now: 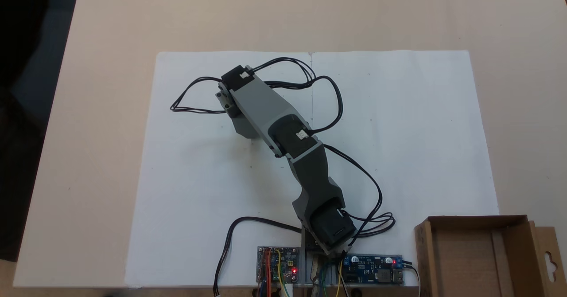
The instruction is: Grasp a green dice and put it in the bin.
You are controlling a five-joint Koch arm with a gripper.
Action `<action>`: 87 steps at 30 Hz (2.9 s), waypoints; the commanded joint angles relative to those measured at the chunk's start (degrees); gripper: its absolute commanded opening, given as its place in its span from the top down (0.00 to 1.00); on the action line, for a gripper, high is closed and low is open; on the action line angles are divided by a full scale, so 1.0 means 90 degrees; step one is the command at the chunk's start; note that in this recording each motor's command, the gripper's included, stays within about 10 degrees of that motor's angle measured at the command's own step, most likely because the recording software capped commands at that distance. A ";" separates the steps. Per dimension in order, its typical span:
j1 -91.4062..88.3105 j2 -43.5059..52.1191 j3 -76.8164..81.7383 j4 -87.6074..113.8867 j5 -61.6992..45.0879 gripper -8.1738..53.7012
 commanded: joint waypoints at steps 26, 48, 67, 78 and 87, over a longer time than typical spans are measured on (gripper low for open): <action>0.0020 -0.0137 -0.0078 -0.0488 0.0566 0.32; 0.0029 -0.0156 -0.0010 -0.0537 0.0557 0.41; 0.0176 0.0000 0.0068 -0.0527 0.0566 0.67; 0.1670 0.0938 0.0068 -0.0547 0.0469 0.67; 0.3633 0.2100 0.0059 -0.0723 -0.0439 0.67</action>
